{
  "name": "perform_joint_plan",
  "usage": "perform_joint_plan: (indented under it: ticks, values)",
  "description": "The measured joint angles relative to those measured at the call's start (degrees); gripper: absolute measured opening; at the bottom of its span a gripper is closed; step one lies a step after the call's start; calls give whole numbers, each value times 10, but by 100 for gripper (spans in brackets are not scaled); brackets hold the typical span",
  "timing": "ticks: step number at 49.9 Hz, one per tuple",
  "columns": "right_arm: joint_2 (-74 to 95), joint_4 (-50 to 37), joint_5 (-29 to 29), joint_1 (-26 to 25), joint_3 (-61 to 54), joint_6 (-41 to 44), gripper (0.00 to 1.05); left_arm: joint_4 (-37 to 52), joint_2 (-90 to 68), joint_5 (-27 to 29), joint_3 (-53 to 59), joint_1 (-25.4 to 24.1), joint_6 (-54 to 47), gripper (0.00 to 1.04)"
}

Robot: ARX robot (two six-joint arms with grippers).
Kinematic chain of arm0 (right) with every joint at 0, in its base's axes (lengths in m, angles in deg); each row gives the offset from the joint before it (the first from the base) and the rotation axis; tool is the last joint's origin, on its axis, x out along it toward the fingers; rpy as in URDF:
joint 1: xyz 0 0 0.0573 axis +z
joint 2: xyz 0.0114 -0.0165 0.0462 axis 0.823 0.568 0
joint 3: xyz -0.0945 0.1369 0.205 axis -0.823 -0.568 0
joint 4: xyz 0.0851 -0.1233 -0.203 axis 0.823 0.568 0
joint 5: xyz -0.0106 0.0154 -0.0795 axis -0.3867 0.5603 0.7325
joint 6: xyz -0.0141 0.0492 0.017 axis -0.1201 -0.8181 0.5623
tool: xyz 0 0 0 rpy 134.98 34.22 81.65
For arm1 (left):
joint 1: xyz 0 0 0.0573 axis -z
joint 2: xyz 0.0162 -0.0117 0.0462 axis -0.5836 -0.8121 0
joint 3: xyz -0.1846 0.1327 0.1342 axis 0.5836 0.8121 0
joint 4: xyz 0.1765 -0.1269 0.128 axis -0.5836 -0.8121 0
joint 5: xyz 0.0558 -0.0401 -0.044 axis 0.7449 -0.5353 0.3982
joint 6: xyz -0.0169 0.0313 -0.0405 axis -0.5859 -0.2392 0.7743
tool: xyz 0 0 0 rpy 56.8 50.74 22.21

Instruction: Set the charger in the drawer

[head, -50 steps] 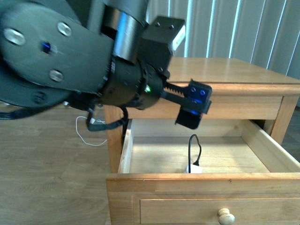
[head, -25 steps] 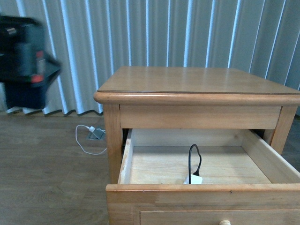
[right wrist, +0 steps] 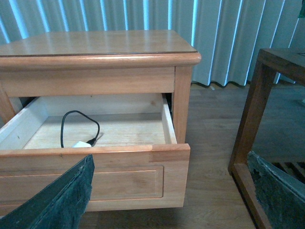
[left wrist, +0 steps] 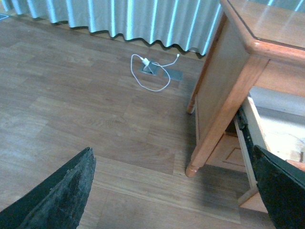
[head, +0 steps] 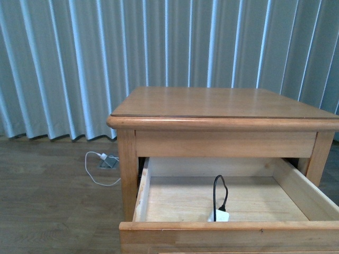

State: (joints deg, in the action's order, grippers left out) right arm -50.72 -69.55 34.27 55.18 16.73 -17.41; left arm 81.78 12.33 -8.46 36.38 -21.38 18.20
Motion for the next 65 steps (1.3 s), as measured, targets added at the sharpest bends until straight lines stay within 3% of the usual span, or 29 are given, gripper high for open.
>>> perform_joint_plan:
  ticks: [9, 23, 27, 33, 36, 49, 65]
  values:
    - [0, 0, 0, 0, 0, 0, 96, -23, 56, 51, 35, 7, 34, 99]
    - [0, 0, 0, 0, 0, 0, 96, -21, 63, 40, 37, 6, 35, 98]
    - [0, 0, 0, 0, 0, 0, 96, 9, 114, -87, 64, -32, -24, 84]
    - [0, 0, 0, 0, 0, 0, 96, 10, 149, -226, 72, -117, -89, 63]
    - [0, 0, 0, 0, 0, 0, 96, 10, 153, -230, 76, -136, -100, 52]
    - [0, 0, 0, 0, 0, 0, 96, 12, 179, -239, 96, -141, -117, 6]
    - [0, 0, 0, 0, 0, 0, 96, 12, 180, -238, 96, -142, -120, 4]
